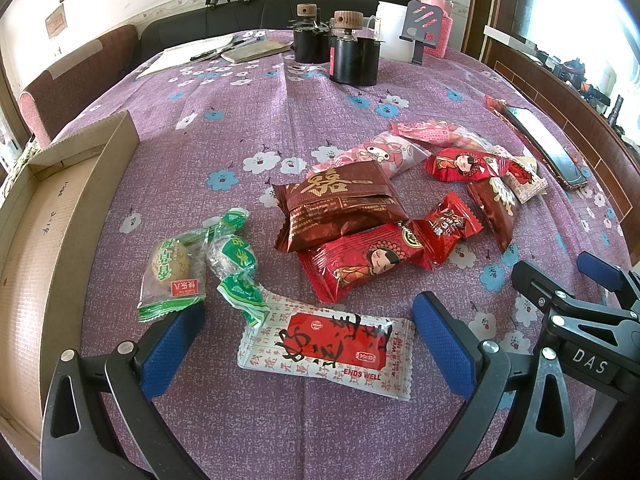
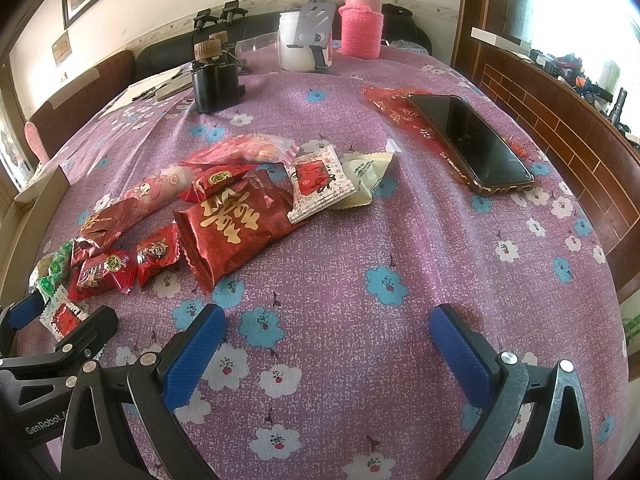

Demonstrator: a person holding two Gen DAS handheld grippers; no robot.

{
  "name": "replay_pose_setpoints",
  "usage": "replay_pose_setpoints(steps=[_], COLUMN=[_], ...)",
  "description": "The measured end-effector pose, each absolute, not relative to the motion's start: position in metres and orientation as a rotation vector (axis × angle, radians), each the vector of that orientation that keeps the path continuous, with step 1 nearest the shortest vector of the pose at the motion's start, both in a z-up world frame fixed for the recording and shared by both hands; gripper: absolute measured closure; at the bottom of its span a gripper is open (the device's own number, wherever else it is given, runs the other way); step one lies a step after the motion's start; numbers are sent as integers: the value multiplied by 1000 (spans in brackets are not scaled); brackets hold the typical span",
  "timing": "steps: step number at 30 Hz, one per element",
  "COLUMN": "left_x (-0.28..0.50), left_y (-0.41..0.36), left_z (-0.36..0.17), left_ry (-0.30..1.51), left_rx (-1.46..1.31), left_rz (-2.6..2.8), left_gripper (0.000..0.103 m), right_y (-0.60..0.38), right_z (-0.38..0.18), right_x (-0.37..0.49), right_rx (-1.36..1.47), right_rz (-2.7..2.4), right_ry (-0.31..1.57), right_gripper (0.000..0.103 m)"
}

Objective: Organize snacks

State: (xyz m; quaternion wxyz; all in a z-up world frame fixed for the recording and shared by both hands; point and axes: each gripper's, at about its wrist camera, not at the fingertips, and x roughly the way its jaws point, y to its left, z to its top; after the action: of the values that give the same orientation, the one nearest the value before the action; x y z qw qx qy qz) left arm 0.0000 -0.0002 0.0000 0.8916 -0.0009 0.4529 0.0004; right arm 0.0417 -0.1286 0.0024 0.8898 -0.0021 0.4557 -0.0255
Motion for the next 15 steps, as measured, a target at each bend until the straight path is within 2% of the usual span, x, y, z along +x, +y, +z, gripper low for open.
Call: replay_pose_setpoints(steps=[15], left_x=[-1], left_y=[-3], left_z=[0], left_ry=[939], left_rx=[-8], left_rz=[13], left_gripper=[0], right_y=[-126], right_z=[2], right_x=[43], right_rx=[22], right_rz=[-94], right_ry=[944], right_gripper=[0])
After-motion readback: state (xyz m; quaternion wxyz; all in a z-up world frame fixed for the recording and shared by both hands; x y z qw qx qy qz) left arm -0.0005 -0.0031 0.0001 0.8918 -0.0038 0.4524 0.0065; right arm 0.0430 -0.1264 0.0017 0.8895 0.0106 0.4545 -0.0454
